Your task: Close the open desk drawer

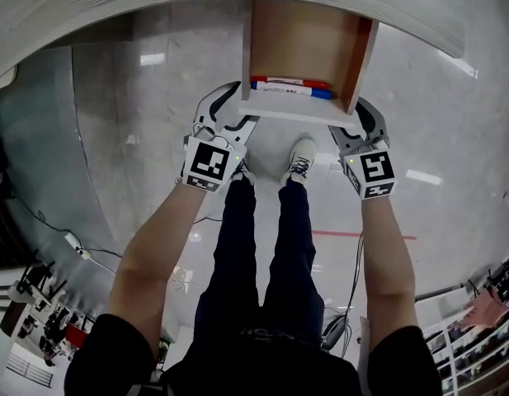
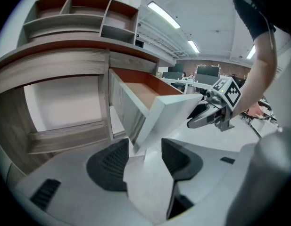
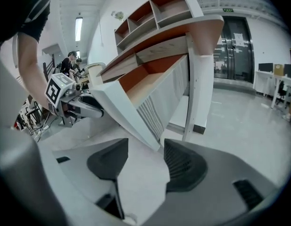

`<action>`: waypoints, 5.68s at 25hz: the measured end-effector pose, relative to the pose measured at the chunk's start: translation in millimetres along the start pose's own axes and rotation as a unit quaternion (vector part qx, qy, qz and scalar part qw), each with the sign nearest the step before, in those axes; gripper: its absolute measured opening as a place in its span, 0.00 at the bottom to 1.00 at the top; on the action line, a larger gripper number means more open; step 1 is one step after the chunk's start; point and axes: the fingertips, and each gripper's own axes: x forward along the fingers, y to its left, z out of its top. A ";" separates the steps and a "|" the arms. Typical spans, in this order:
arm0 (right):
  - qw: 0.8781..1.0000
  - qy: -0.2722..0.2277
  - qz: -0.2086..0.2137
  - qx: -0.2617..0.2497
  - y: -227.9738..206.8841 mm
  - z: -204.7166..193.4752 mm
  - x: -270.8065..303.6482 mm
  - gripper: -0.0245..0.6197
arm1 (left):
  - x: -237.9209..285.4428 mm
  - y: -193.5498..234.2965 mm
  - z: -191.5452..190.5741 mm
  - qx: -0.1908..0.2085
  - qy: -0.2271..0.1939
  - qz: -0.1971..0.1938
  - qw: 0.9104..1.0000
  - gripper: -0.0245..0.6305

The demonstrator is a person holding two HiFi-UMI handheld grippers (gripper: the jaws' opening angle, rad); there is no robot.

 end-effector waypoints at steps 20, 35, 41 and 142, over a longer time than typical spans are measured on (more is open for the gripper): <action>1.000 -0.011 -0.019 0.008 -0.3 23.0 -7.5 0.35 | -1.4 -3.3 24.8 -0.061 -0.027 0.017 0.998 0.36; 0.996 -0.049 -0.042 0.056 7.9 55.0 -39.4 0.35 | -29.0 -5.9 60.2 -0.074 -0.056 0.027 0.995 0.34; 0.991 -0.082 -0.069 0.082 3.3 56.2 -36.8 0.34 | -24.2 -1.0 60.9 -0.085 -0.079 0.052 0.992 0.34; 0.970 -0.187 0.142 0.061 225.7 307.9 -236.4 0.06 | -276.3 -83.1 270.3 -0.107 -0.155 -0.169 0.967 0.05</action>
